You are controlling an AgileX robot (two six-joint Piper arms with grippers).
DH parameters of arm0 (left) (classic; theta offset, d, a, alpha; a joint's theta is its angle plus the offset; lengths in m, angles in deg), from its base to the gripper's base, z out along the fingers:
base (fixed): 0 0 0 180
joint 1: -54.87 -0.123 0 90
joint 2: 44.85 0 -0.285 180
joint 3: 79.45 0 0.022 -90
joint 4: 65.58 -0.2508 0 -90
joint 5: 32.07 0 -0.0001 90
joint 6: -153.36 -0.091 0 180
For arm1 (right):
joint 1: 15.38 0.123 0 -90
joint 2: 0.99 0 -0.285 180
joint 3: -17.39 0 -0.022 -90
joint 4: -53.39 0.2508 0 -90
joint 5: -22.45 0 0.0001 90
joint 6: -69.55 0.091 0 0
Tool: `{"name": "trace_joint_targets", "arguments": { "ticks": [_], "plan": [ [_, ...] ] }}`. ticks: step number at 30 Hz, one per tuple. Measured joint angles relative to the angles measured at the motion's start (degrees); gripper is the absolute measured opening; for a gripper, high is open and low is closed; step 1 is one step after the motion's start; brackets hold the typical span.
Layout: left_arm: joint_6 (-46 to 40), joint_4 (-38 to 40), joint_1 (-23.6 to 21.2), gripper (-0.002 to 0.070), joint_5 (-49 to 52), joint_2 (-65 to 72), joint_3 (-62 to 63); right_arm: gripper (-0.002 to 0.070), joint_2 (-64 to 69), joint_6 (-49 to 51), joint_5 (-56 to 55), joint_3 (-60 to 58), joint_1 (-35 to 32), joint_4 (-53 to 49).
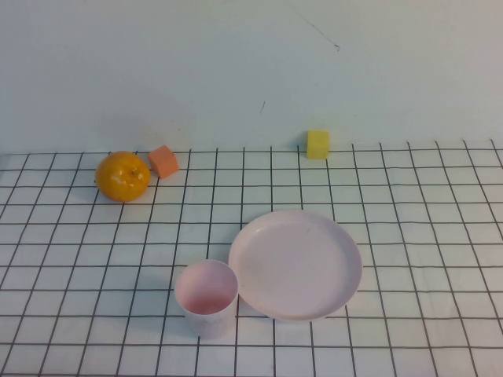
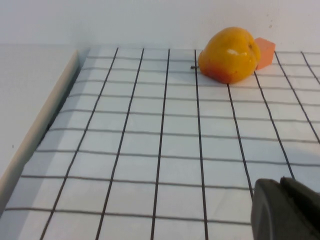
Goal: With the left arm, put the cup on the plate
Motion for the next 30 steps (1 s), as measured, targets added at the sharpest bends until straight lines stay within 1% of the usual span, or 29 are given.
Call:
{"name": "trace_joint_targets", "arguments": {
  "ticks": [2,10,13,27,29,30],
  "plan": [
    [0.0,0.0,0.0,-0.0002,-3.27,0.0,-0.24,-0.0002,0.0,0.0,0.0,0.0,0.0,0.0],
    [0.0,0.0,0.0,-0.0002,-29.89,0.0,-0.24,-0.0002,0.0,0.0,0.0,0.0,0.0,0.0],
    [0.0,0.0,0.0,-0.0002,-36.02,0.0,-0.24,-0.0002,0.0,0.0,0.0,0.0,0.0,0.0],
    [2.27,1.47,0.0,-0.0002,-49.48,0.0,-0.24,-0.0002,0.0,0.0,0.0,0.0,0.0,0.0],
    [2.27,0.56,0.0,-0.0002,-49.02,0.0,0.55,-0.0002,0.0,0.0,0.0,0.0,0.0,0.0],
    [2.16,-0.13,0.0,-0.0002,-47.17,0.0,1.85,-0.0002,0.0,0.0,0.0,0.0,0.0,0.0]
  ]
}}
